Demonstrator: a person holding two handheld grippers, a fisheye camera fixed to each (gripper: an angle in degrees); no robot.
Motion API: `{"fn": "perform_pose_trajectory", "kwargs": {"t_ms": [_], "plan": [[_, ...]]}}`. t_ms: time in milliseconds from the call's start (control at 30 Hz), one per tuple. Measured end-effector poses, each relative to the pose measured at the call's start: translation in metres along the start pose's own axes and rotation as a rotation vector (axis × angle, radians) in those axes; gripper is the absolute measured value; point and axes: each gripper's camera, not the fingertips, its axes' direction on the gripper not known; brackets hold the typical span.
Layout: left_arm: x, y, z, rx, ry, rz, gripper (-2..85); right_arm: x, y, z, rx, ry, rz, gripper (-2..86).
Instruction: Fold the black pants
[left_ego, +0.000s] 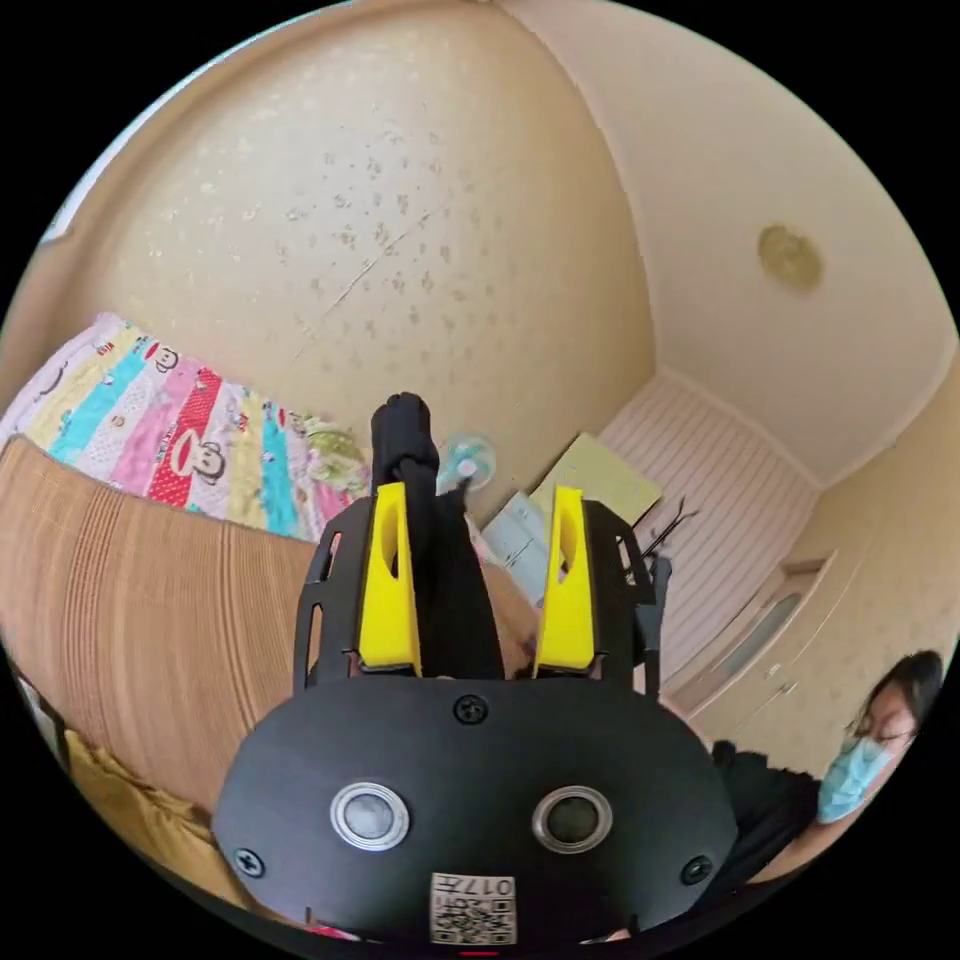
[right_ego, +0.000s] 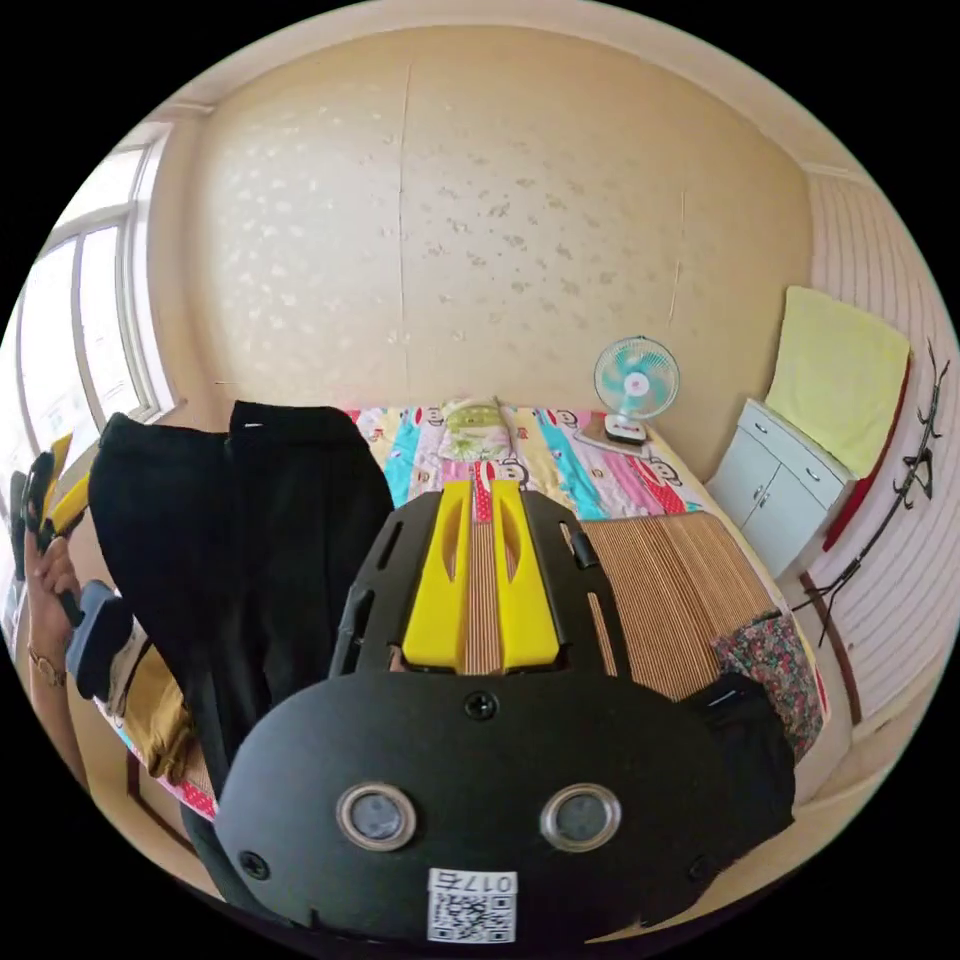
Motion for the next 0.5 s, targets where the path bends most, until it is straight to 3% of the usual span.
{"fn": "perform_pose_trajectory", "kwargs": {"t_ms": [67, 233, 400, 500], "plan": [[-0.025, 0.05, 0.034, -0.073, -0.06, 0.048, 15.8, -0.004, 0.047, 0.036, -0.047, -0.049, -0.064, 5.9], [-0.115, 0.19, 0.112, -0.345, -0.183, -0.066, 14.6, -0.049, 0.208, 0.146, -0.355, -0.157, -0.227, 6.2], [-0.111, 0.277, 0.151, -0.507, -0.231, 0.003, 14.4, -0.084, 0.289, 0.181, -0.473, -0.184, -0.289, 5.9], [-0.089, 0.32, 0.145, -0.49, -0.203, 0.032, 13.5, -0.091, 0.313, 0.183, -0.497, -0.145, -0.303, 4.8]]}}
